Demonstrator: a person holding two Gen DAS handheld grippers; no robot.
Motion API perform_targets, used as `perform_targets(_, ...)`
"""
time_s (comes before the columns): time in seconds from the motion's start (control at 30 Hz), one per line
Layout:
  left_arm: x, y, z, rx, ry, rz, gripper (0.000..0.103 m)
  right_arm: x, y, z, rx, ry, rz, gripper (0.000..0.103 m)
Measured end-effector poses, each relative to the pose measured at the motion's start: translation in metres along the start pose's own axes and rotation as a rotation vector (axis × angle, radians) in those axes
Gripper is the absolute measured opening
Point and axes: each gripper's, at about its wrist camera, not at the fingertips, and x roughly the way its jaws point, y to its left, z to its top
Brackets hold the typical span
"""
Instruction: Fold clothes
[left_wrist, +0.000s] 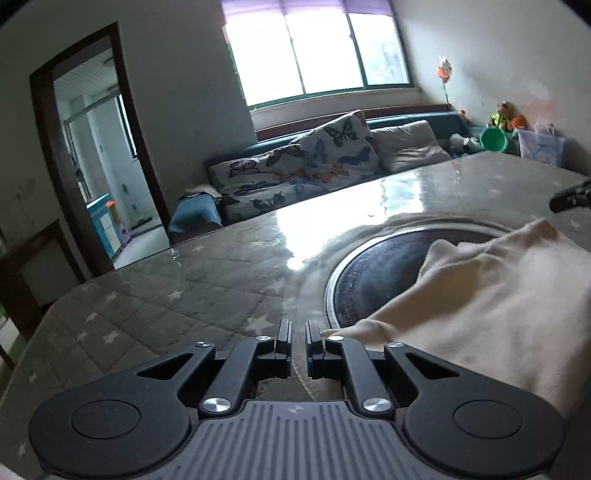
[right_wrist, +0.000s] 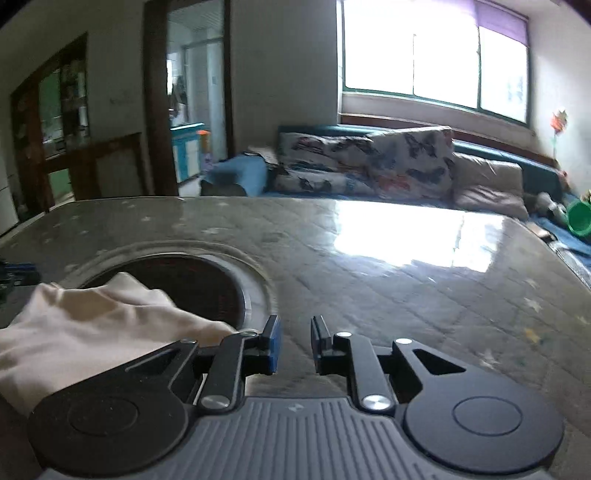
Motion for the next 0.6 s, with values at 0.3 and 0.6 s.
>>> perform_targets(0.3,-0.012,-0.025,0.007,-0.003,-0.009,-0.162,0.011,0.028,0.016,-0.010,-0.004,0.081,0.093,0.016)
perform_targets(0.6,0.000,-0.027,-0.003,0.030,0.045,-0.115,0.011,-0.006,0.021,-0.003,-0.033,-0.065,0.017,0.016)
